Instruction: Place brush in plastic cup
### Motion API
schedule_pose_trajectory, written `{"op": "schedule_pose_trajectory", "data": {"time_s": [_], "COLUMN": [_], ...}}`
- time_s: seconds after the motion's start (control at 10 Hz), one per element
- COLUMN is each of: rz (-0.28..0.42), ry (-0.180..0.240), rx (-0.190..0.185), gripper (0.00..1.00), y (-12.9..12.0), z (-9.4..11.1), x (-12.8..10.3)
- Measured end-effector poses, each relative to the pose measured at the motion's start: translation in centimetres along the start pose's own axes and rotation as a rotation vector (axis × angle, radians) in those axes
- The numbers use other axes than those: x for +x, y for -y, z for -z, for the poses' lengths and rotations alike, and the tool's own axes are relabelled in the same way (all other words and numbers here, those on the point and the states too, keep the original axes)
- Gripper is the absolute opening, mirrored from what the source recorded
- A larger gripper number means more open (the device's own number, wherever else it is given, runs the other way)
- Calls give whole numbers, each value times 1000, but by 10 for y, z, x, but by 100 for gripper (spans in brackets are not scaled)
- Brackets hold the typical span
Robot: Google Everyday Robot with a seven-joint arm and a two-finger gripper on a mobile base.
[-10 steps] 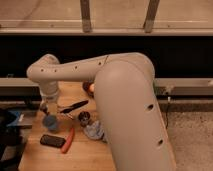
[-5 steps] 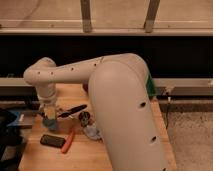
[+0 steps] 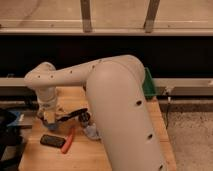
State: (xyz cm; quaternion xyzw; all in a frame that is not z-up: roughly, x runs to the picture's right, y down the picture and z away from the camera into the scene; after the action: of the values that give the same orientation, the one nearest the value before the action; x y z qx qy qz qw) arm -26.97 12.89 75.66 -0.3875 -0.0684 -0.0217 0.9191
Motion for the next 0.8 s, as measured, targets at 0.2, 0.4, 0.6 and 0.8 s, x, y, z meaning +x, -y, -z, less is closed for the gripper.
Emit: {"op": "schedule_pose_trajectory", "data": {"time_s": [0.2,0.4,0.6,0.8], "rz": [-29,-58,-59,-65], "ry": [-12,-60,-93,-91], "rx": [-24,-22,-24,-35], "gripper": [0,0,0,0], "y": [-4,-4,-5,-3], "z": [-10,-8,-5,-11], "x": [2,7,6,8]}}
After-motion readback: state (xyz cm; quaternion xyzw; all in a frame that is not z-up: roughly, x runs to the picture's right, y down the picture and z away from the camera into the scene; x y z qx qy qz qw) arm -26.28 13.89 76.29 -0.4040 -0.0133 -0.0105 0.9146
